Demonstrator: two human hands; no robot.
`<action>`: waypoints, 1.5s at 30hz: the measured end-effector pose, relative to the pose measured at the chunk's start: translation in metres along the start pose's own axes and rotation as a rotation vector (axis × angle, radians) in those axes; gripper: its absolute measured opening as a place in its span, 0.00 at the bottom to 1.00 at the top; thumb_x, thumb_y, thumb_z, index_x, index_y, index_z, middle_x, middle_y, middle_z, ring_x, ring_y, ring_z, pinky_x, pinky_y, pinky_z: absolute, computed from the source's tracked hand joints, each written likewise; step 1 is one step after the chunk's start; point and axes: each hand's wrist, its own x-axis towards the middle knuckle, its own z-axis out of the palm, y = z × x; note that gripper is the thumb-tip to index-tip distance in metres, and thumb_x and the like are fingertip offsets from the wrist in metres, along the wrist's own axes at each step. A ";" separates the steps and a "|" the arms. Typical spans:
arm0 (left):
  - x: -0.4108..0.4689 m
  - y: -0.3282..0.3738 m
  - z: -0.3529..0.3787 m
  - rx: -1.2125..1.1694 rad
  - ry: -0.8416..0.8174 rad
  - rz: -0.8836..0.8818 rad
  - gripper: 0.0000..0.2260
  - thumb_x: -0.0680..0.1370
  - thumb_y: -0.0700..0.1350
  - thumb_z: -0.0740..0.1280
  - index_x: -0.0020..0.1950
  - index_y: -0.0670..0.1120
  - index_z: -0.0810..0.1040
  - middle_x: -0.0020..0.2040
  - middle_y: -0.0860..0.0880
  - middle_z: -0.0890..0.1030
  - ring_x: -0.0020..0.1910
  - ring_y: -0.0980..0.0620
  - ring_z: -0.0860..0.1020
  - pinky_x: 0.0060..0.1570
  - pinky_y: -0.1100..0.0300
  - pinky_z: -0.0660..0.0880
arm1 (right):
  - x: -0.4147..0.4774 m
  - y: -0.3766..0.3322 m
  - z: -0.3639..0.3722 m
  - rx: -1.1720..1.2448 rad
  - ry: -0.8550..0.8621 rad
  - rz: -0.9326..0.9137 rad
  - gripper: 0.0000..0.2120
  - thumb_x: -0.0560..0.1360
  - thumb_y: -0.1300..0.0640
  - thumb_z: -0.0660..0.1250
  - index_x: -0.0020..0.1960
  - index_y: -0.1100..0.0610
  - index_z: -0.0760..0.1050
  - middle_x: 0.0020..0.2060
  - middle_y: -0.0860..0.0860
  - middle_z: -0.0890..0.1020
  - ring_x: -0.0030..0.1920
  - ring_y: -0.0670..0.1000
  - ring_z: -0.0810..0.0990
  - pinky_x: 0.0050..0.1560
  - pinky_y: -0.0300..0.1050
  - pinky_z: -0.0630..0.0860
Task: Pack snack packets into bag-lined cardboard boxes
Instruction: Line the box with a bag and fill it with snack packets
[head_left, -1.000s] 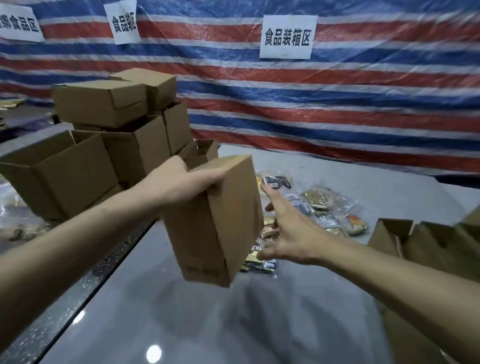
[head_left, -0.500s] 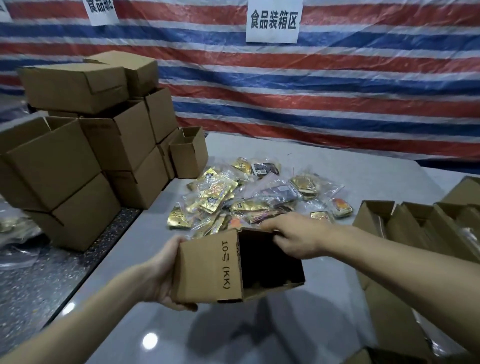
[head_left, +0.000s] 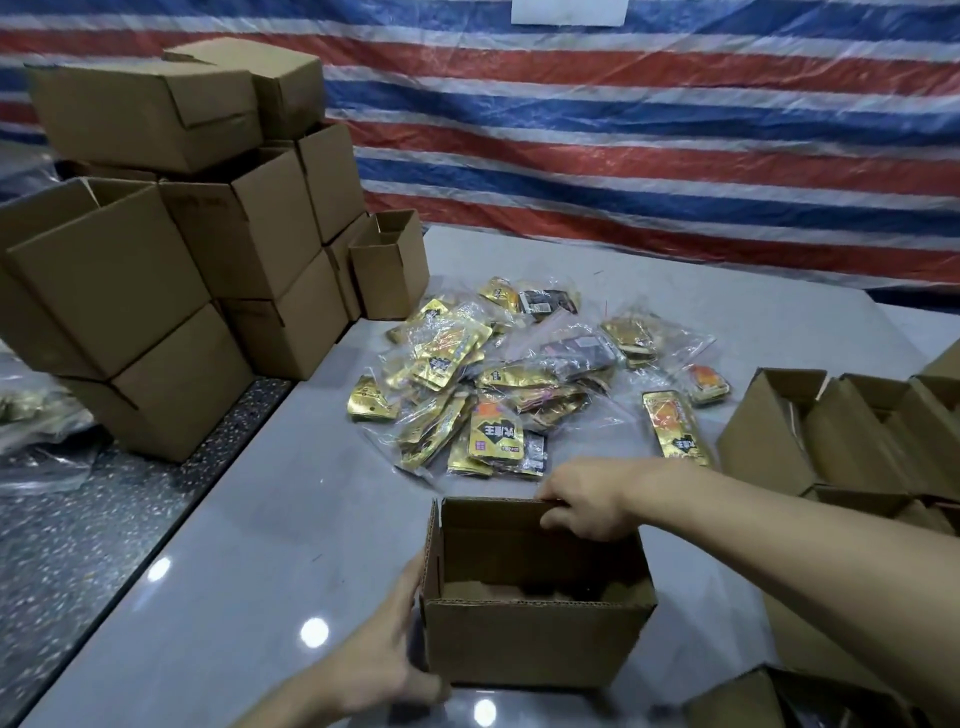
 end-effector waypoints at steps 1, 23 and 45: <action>0.004 -0.007 0.005 -0.011 0.036 0.026 0.55 0.64 0.37 0.80 0.77 0.68 0.50 0.70 0.65 0.72 0.69 0.61 0.73 0.59 0.65 0.75 | 0.002 0.000 0.002 0.010 -0.004 -0.011 0.12 0.84 0.50 0.59 0.59 0.55 0.76 0.51 0.52 0.77 0.52 0.54 0.75 0.56 0.48 0.72; 0.021 -0.052 0.011 0.477 0.413 0.310 0.34 0.62 0.57 0.81 0.64 0.49 0.76 0.55 0.62 0.78 0.55 0.56 0.79 0.52 0.48 0.77 | 0.157 0.109 -0.073 0.172 0.567 0.375 0.37 0.77 0.61 0.63 0.81 0.58 0.49 0.81 0.52 0.44 0.77 0.61 0.60 0.75 0.60 0.61; 0.021 -0.049 0.016 0.601 0.481 0.275 0.38 0.58 0.59 0.78 0.66 0.48 0.75 0.55 0.69 0.73 0.53 0.67 0.72 0.52 0.56 0.73 | 0.072 0.126 -0.068 -0.276 0.896 0.327 0.12 0.77 0.64 0.63 0.57 0.57 0.80 0.61 0.59 0.80 0.64 0.59 0.74 0.65 0.53 0.63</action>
